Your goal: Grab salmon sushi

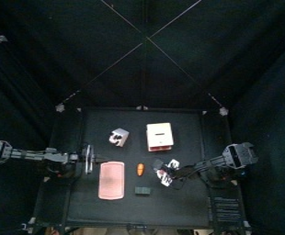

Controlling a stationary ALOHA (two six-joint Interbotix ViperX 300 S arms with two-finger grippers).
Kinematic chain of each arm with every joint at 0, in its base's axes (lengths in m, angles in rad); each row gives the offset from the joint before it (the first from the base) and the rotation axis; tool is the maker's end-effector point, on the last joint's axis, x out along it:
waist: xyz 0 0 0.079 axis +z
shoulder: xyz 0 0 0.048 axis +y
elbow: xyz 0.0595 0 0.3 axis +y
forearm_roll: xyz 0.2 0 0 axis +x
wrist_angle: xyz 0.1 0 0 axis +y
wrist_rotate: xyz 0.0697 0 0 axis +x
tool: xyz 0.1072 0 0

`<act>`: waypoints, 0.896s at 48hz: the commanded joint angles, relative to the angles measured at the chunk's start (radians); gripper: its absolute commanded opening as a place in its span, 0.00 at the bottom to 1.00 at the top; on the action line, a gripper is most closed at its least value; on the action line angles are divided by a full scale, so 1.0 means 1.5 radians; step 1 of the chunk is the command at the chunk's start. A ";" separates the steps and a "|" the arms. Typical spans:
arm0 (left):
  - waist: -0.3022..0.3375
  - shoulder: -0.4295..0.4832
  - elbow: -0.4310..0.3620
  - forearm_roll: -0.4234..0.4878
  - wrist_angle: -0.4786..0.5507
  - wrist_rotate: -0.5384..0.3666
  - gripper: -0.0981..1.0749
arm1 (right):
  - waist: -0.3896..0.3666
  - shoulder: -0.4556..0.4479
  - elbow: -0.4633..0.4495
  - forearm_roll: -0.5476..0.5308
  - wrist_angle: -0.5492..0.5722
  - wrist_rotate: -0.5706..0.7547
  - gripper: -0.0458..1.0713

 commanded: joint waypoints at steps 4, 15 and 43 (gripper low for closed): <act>0.000 0.001 -0.009 0.000 -0.006 0.002 0.07 | 0.002 -0.010 -0.013 0.001 0.000 0.000 0.87; 0.000 0.001 -0.009 -0.001 -0.006 0.002 0.07 | 0.001 -0.009 -0.010 -0.004 0.000 0.000 0.87; -0.001 0.001 -0.006 -0.007 -0.006 -0.003 0.07 | -0.001 0.020 -0.009 -0.006 -0.003 -0.006 0.86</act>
